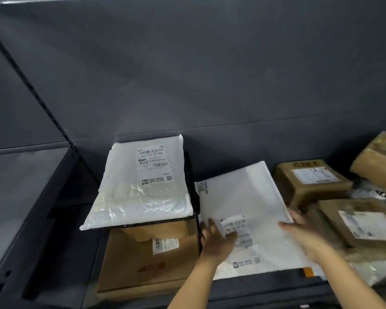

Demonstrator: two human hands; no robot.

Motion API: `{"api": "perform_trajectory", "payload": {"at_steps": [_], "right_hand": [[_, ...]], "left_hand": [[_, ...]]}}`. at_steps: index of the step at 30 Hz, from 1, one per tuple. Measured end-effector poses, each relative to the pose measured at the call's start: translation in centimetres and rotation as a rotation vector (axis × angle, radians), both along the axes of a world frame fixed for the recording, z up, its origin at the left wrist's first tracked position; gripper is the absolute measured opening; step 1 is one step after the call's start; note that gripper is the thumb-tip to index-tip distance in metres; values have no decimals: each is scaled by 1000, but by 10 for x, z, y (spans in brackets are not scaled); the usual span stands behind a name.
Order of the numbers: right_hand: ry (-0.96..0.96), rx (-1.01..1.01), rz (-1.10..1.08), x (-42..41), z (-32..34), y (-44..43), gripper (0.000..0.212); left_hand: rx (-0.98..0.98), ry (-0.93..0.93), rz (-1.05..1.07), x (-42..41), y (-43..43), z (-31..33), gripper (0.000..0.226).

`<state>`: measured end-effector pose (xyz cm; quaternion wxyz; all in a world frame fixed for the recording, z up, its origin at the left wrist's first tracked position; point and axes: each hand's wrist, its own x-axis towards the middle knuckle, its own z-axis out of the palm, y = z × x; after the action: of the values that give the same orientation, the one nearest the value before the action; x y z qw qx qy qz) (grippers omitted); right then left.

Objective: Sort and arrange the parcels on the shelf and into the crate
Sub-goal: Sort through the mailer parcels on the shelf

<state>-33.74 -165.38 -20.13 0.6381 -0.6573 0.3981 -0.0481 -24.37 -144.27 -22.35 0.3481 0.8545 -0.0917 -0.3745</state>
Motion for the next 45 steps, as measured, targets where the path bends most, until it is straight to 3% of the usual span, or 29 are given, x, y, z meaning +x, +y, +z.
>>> {"api": "perform_trajectory", "payload": {"at_steps": [7, 12, 15, 19, 21, 26, 29, 33, 37, 41, 45], "right_hand": [[30, -7, 107, 20, -39, 11, 57], [72, 4, 86, 34, -67, 17, 60], [140, -155, 218, 44, -80, 25, 59], [557, -592, 524, 47, -102, 27, 59], [661, -662, 607, 44, -103, 28, 60], [604, -817, 569, 27, -105, 21, 45], [614, -809, 591, 15, -110, 13, 34], [683, -779, 656, 9, -111, 14, 52], [690, -863, 567, 6, -104, 19, 59], [555, -984, 435, 1, -85, 14, 52], [436, -905, 278, -2, -59, 1, 49]], "left_hand": [[29, 21, 16, -2, 2, -25, 95], [222, -106, 65, 5, 12, -36, 87], [295, -56, -2, 9, 20, -45, 86], [428, -37, -68, 8, 23, -54, 81], [491, -51, -96, 5, 18, -54, 77], [610, -66, -141, 2, 4, -53, 75], [613, -67, -137, 2, 1, -55, 77], [628, -66, -146, 0, 3, -60, 81], [624, -47, -132, 1, 4, -57, 80], [677, -77, -171, -1, 5, -50, 77], [707, -52, -178, -4, 4, -42, 76]]}}
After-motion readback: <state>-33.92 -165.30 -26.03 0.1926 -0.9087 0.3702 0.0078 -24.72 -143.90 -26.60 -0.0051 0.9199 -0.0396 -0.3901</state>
